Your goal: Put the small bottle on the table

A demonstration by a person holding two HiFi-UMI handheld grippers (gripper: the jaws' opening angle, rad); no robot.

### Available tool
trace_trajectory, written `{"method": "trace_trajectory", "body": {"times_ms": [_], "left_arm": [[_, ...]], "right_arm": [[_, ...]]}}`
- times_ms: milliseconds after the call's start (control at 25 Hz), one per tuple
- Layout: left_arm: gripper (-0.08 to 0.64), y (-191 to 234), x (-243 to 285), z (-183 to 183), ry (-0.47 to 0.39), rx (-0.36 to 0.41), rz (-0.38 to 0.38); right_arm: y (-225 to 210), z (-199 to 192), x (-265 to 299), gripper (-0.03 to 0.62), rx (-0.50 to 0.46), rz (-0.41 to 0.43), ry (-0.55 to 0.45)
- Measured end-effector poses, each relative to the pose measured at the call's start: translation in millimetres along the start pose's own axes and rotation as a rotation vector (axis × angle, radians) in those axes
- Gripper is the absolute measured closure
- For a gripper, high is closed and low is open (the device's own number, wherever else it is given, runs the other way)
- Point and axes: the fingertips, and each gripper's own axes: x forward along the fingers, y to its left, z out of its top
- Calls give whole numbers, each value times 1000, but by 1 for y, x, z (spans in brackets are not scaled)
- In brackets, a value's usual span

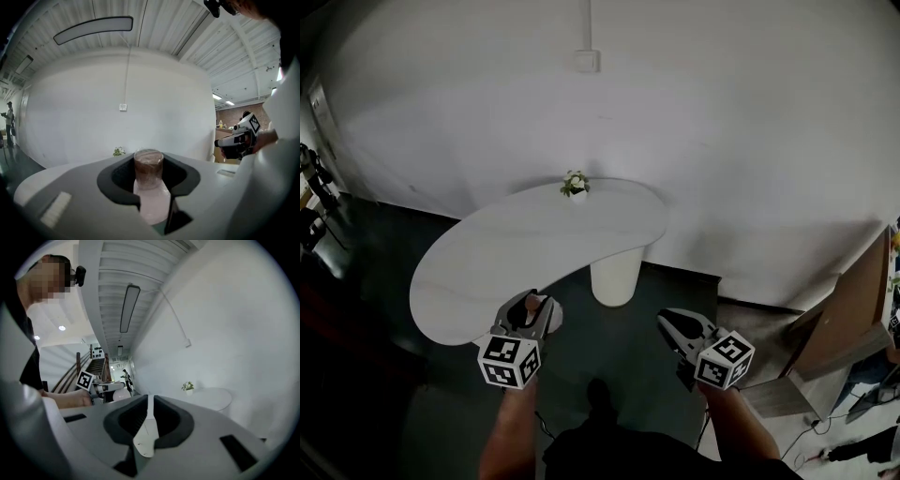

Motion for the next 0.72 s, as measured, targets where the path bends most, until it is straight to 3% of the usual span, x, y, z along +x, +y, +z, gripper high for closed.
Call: {"method": "trace_trajectory", "body": {"times_ms": [720], "left_arm": [[422, 87, 130, -2, 12, -5, -48]], "right_arm": [[-95, 19, 140, 580, 7, -5, 89]]}}
